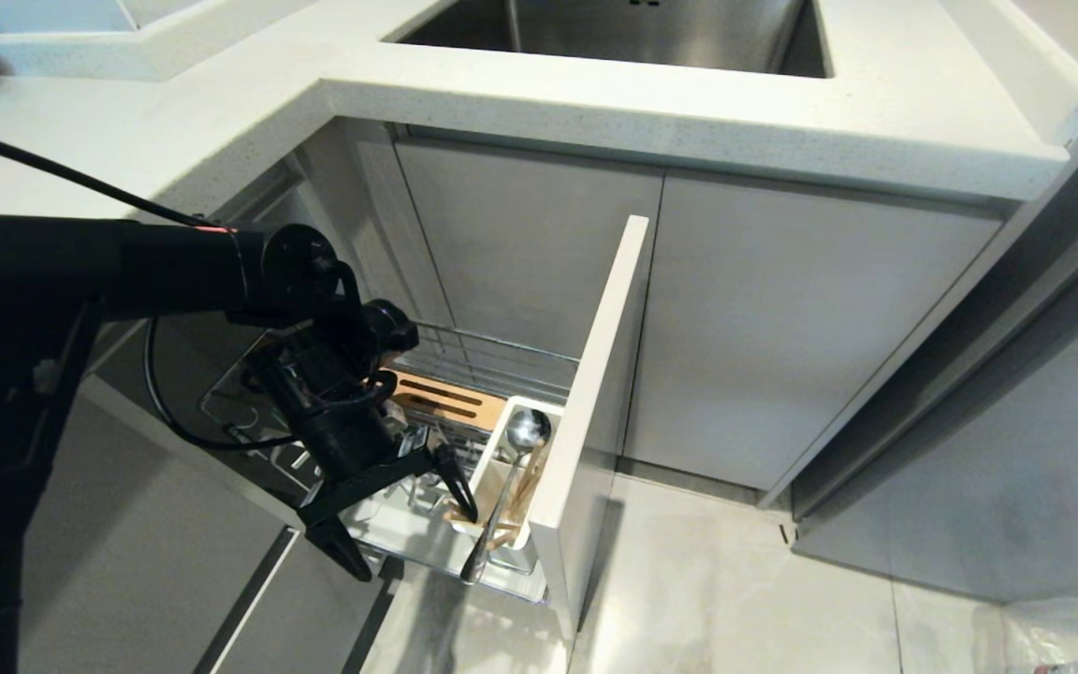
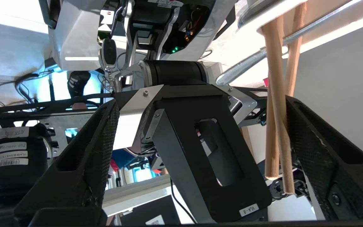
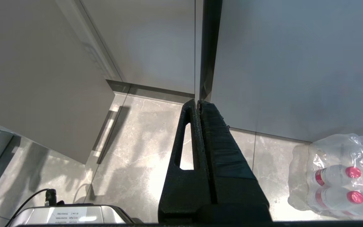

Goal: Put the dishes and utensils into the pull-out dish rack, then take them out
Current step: Take the chopsticks out of the cupboard

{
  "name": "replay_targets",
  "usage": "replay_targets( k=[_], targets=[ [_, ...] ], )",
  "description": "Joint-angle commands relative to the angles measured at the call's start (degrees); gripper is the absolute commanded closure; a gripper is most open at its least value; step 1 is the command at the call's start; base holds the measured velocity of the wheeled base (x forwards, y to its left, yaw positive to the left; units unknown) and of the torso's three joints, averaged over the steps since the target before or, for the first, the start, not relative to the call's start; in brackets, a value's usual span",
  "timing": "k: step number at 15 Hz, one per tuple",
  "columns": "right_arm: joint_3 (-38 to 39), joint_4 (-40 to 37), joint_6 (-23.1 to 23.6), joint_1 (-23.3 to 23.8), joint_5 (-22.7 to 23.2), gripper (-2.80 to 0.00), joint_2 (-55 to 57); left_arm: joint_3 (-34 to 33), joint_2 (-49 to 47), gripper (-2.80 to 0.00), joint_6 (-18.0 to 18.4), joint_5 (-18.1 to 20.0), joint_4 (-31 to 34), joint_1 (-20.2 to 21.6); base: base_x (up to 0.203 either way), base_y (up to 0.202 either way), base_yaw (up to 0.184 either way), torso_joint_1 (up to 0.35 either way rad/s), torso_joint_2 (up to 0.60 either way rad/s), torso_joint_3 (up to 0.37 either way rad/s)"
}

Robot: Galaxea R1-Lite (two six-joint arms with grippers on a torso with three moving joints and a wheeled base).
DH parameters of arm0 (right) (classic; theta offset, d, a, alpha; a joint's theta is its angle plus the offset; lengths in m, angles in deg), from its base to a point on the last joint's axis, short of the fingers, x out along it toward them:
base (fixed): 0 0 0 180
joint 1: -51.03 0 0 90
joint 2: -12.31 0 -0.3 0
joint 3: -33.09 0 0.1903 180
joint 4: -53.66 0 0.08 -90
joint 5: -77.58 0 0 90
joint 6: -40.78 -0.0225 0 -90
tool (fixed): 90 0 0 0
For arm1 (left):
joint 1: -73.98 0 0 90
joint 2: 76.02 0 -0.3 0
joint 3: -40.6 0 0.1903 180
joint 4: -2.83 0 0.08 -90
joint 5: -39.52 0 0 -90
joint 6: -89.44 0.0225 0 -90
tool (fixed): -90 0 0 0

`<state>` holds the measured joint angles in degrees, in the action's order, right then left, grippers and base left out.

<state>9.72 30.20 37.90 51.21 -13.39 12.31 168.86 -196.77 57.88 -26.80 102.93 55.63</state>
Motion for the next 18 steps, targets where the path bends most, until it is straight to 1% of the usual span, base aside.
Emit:
replay_targets(
  k=[1, 2, 4, 8, 18],
  targets=[
    [0.1, 0.0, 0.0, 0.0, 0.0, 0.00, 0.0, -0.3, 0.5, -2.80, -0.1, 0.1, 0.5, 0.2, 0.000, 0.000, 0.000, 0.000, 0.00, 0.000],
    [0.1, 0.0, 0.0, 0.0, 0.0, 0.00, 0.0, -0.4, 0.5, -2.80, -0.1, 0.2, 0.4, 0.1, 0.000, 0.000, 0.000, 0.000, 0.00, 0.000],
    [0.1, 0.0, 0.0, 0.0, 0.0, 0.00, 0.0, -0.6, 0.8, -2.80, 0.0, 2.2, 0.4, -0.4, 0.000, 0.000, 0.000, 0.000, 0.00, 0.000],
    [0.1, 0.0, 0.0, 0.0, 0.0, 0.00, 0.0, -1.3, 0.3, -2.80, -0.1, 3.2, 0.4, -1.9, 0.000, 0.000, 0.000, 0.000, 0.00, 0.000],
    [0.1, 0.0, 0.0, 0.0, 0.0, 0.00, 0.0, -1.7, -1.1, -2.80, -0.1, 3.2, 0.4, -2.4, 0.000, 0.000, 0.000, 0.000, 0.00, 0.000]
  ],
)
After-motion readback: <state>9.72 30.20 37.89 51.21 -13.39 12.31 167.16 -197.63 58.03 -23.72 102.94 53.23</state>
